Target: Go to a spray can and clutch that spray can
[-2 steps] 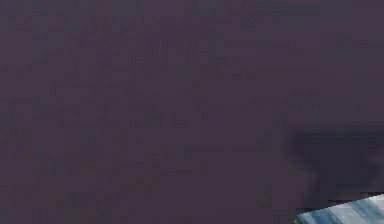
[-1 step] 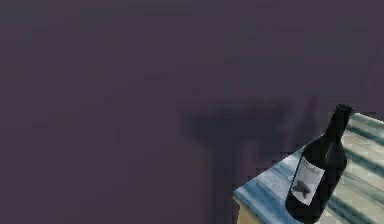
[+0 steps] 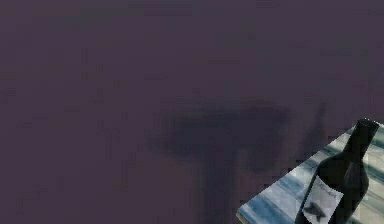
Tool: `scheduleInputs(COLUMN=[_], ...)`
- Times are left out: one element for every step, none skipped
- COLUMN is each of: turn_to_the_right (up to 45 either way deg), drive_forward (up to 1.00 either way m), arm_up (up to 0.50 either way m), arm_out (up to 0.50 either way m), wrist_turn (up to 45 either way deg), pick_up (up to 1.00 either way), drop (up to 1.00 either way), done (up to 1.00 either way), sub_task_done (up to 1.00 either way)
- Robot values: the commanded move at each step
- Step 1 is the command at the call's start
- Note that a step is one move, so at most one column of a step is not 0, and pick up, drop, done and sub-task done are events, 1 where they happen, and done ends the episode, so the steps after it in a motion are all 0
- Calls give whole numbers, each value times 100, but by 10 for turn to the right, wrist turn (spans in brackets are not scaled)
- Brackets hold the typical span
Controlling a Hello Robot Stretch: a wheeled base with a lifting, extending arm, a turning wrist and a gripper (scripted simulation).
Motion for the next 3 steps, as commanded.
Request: scheduleInputs(turn_to_the_right=[0,0,0], drive_forward=[0,0,0], arm_up=[50,38,0], arm_out=[0,0,42], wrist_turn=[0,0,0], pick_up=[0,0,0], drop=[0,0,0], done=[0,0,0], sub_task_done=[0,0,0])
